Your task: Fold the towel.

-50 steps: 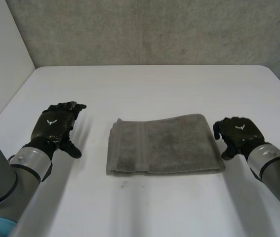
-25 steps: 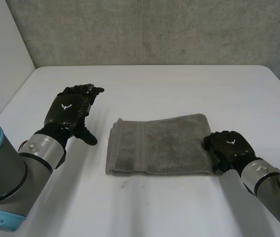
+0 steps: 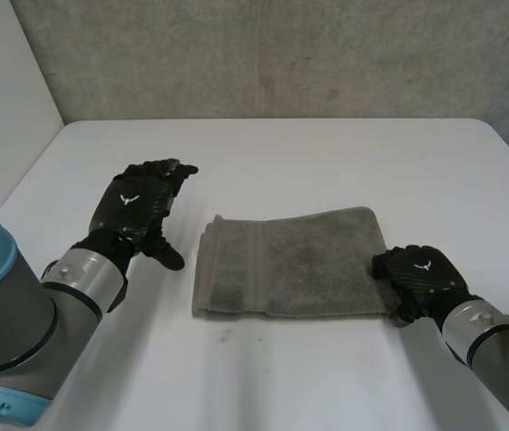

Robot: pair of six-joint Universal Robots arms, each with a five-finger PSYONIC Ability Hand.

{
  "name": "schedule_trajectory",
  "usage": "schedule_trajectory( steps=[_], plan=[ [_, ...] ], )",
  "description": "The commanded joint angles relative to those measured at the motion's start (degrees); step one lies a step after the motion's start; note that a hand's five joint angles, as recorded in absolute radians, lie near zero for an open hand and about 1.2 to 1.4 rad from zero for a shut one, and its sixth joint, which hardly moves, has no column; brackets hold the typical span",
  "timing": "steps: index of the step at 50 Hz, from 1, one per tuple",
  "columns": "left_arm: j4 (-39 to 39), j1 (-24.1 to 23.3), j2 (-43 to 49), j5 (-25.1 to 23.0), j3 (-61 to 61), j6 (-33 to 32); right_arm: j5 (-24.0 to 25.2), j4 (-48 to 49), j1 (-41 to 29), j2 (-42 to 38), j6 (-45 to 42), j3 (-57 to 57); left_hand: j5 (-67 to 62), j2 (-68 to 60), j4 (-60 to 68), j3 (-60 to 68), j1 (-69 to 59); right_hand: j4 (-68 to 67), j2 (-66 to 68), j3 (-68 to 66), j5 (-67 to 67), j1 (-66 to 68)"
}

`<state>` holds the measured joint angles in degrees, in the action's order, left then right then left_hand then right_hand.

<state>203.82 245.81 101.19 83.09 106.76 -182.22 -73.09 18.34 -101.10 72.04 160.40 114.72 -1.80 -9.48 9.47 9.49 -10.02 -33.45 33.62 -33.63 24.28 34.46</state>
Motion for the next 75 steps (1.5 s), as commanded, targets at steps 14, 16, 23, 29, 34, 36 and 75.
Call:
schedule_trajectory(
  steps=[14, 16, 23, 29, 34, 36, 75],
  plan=[
    [-0.1, 0.1, -1.1, -0.2, -0.6, -0.1, -0.4, 0.6, 5.7, 4.0, -4.9, -3.4, 1.8, -0.5, 0.5, 0.5, 0.0, -46.5, 46.4, -46.4, 45.7, 45.5],
    [-0.2, 0.1, -2.0, -0.3, -1.1, -0.4, 0.0, -2.0, 2.5, 6.7, -9.2, -6.7, 1.8, -0.5, 0.5, 0.5, 0.0, -46.5, 46.4, -46.4, 45.7, 45.5],
    [-0.8, 0.8, -4.1, -0.5, -4.9, -0.2, -0.6, -6.4, -15.8, 1.5, -11.7, -20.3, 1.8, -0.5, 0.5, 0.5, 0.0, -46.5, 46.4, -46.4, 45.7, 45.5],
    [-2.8, 0.7, -4.1, -0.2, -8.9, 0.0, -0.2, -10.2, -31.9, -8.8, -13.3, -31.9, 1.8, -0.5, 0.5, 0.5, 0.0, -46.5, 46.4, -46.4, 45.7, 45.5],
    [-4.0, 0.3, -4.2, 0.0, -10.1, 2.0, -0.5, -12.4, -37.2, -15.3, -13.4, -32.9, 1.8, -0.5, 0.5, 0.5, 0.0, -46.5, 46.4, -46.4, 45.7, 45.5],
    [-4.1, 0.2, -3.6, 0.0, -10.0, 4.1, -0.6, -12.9, -37.9, -16.0, -13.5, -32.3, 1.8, -0.5, 0.5, 0.5, 0.0, -46.5, 46.4, -46.4, 45.7, 45.5],
    [-11.7, -10.8, 21.8, 10.3, -15.2, 7.3, -0.6, -13.8, -17.9, -18.2, 14.2, -32.8, 1.8, -0.5, 0.5, 0.5, 0.0, 23.5, -23.6, 23.6, -24.3, -24.5]
  ],
)
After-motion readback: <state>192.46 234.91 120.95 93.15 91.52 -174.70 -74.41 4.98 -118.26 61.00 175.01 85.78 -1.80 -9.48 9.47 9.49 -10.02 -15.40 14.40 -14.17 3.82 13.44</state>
